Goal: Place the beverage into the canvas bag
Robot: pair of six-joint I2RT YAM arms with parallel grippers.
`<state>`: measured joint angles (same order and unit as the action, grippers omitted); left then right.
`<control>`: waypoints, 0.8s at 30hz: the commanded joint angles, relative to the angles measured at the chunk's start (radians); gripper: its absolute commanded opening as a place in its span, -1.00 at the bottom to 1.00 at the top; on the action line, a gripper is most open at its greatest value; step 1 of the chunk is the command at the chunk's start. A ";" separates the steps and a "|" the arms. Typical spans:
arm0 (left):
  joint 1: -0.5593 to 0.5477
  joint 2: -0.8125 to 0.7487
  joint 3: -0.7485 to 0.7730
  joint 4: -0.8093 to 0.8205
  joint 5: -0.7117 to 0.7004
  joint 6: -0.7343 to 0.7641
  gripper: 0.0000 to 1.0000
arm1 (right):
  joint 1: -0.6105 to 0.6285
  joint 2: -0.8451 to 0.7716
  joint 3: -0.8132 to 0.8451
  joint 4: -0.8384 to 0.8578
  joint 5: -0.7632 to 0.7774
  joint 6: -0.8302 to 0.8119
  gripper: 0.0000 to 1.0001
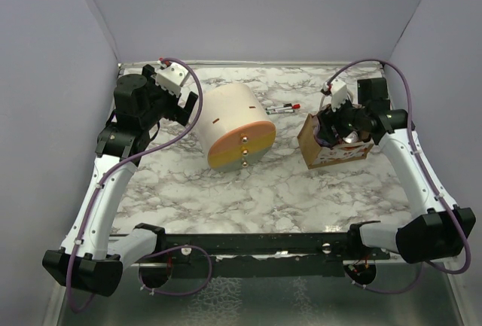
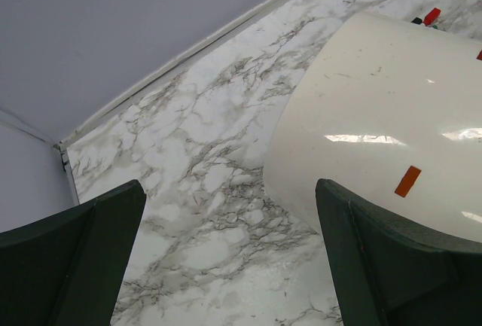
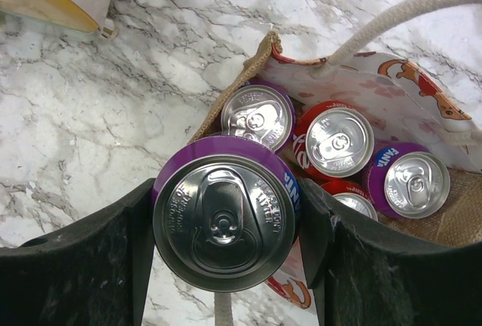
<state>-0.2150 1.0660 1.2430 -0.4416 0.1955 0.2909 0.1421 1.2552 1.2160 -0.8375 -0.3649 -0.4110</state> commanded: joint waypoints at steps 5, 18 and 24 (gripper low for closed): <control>0.007 -0.020 -0.007 0.001 0.027 0.006 0.99 | 0.001 0.024 0.053 -0.041 -0.142 0.013 -0.42; 0.007 -0.017 -0.006 0.000 0.034 0.005 0.99 | -0.007 0.092 0.047 -0.062 -0.118 -0.010 -0.42; 0.007 -0.013 -0.004 0.001 0.038 0.006 0.99 | -0.007 0.043 0.050 -0.004 0.032 0.011 -0.44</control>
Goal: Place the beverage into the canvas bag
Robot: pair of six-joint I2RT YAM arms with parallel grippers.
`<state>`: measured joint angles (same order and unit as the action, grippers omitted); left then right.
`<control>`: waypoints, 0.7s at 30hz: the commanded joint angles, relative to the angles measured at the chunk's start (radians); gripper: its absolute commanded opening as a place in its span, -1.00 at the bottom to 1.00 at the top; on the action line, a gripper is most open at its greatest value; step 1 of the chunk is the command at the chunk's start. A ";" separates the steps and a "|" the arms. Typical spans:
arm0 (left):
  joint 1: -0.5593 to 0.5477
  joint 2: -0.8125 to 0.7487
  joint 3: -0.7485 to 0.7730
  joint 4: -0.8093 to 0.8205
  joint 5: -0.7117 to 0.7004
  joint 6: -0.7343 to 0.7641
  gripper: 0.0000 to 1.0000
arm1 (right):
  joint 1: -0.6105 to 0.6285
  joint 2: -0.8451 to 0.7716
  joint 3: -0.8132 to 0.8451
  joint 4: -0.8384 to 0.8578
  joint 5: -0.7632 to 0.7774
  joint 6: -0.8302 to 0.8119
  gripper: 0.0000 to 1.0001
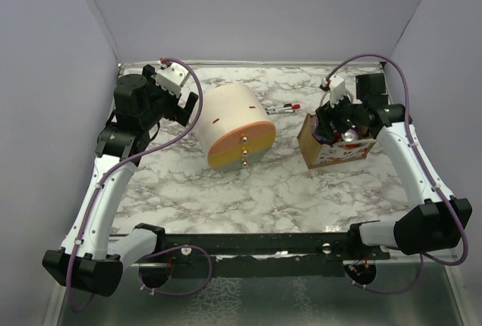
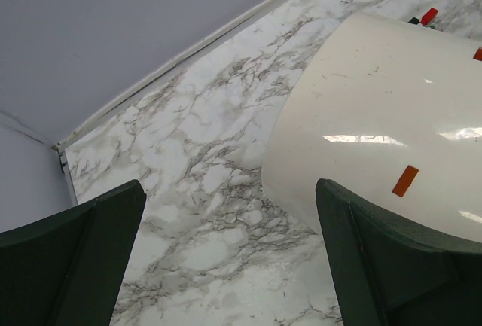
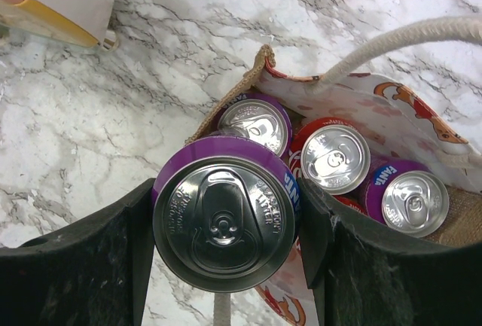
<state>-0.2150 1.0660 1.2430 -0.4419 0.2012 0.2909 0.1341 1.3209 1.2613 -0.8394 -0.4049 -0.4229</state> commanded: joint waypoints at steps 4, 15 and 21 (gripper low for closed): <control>0.006 -0.008 -0.003 0.002 0.034 0.006 0.99 | 0.001 -0.041 0.051 -0.038 0.006 0.026 -0.44; 0.007 -0.017 -0.007 -0.002 0.037 0.008 0.99 | -0.007 -0.021 0.075 -0.138 -0.119 0.013 -0.47; 0.006 -0.018 -0.009 0.000 0.043 0.009 0.99 | -0.011 0.018 0.069 -0.155 -0.131 0.002 -0.47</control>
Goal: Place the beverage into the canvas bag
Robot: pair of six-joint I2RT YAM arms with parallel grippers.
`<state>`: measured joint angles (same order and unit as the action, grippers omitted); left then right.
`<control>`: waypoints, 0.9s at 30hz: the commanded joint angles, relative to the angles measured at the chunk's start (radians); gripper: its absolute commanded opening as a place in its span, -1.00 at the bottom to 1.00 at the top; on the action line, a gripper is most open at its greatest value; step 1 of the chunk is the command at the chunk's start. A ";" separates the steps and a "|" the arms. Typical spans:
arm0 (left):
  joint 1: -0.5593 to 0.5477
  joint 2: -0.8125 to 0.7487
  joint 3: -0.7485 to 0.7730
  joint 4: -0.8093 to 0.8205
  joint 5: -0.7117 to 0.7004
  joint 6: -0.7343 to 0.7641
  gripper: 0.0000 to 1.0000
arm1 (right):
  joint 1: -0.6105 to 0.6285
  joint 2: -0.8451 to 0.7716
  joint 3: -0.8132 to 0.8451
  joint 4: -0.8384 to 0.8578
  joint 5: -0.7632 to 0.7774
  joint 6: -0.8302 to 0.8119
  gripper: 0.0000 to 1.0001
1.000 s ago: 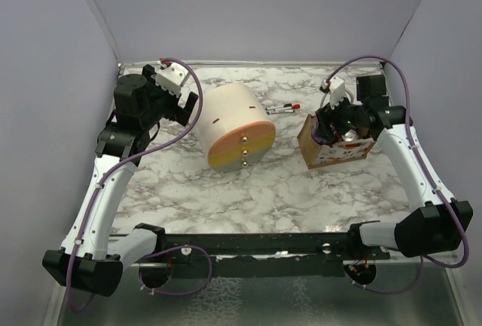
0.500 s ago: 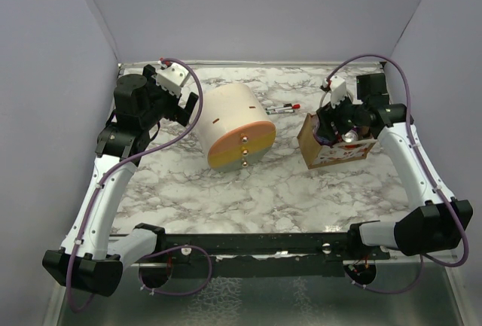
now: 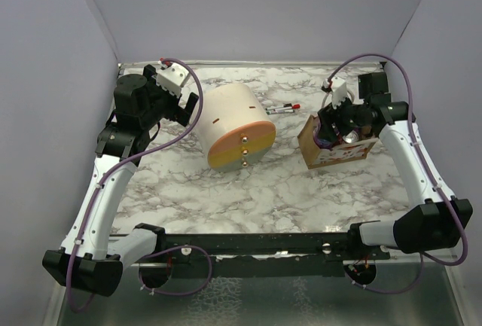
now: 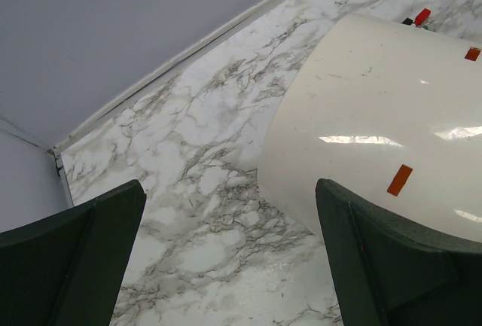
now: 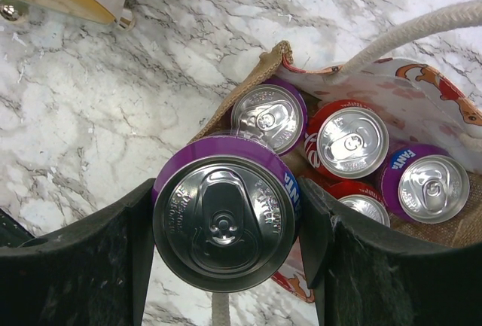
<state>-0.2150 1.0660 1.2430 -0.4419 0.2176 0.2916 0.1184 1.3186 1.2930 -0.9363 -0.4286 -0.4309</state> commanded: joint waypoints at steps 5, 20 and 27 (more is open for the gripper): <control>0.008 -0.019 -0.009 -0.003 0.029 0.009 0.99 | 0.004 0.046 0.000 -0.020 -0.078 -0.001 -0.47; 0.006 -0.002 -0.018 0.016 0.064 0.001 0.99 | 0.004 -0.065 -0.012 0.153 0.065 0.116 -0.49; 0.007 0.022 -0.035 0.023 0.126 0.010 0.97 | 0.004 -0.126 0.025 0.207 0.152 0.143 -0.49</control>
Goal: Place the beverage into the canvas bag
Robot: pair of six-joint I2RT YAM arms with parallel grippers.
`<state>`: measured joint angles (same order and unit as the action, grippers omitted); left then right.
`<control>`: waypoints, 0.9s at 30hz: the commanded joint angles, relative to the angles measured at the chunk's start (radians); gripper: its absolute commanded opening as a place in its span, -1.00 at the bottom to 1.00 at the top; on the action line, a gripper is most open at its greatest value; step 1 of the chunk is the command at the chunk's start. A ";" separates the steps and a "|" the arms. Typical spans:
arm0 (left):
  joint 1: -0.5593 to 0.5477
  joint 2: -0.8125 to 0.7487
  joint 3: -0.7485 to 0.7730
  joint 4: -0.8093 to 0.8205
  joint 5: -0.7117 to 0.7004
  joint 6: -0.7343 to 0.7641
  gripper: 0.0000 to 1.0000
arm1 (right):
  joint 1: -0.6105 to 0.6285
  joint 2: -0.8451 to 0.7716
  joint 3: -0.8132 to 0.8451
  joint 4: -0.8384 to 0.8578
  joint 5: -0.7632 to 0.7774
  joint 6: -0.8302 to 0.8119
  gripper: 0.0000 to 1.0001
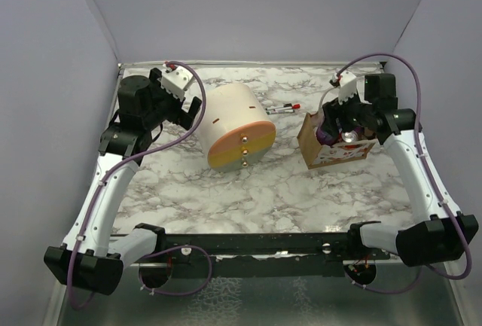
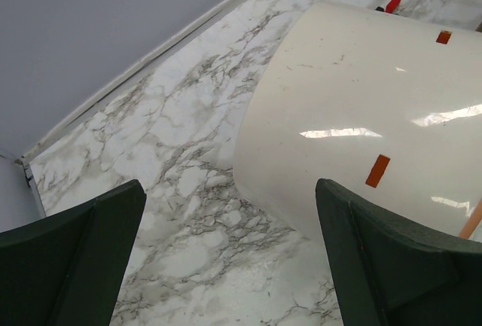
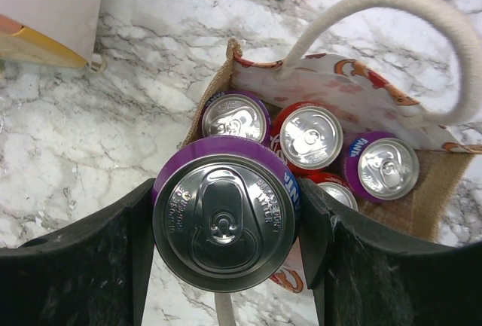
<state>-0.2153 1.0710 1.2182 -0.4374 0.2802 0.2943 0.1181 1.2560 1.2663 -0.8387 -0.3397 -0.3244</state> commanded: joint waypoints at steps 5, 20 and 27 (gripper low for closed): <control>0.007 0.037 0.012 -0.018 0.059 0.052 0.97 | 0.004 -0.058 0.049 0.073 0.104 -0.015 -0.48; 0.007 0.059 0.013 -0.009 0.058 0.067 0.97 | 0.005 0.021 0.088 0.126 -0.043 -0.034 -0.50; 0.007 0.046 0.013 -0.010 0.058 0.062 0.97 | 0.006 0.092 0.118 0.204 -0.108 -0.022 -0.52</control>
<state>-0.2150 1.1309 1.2152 -0.4507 0.3099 0.3542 0.1188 1.3289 1.3216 -0.7811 -0.3611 -0.3592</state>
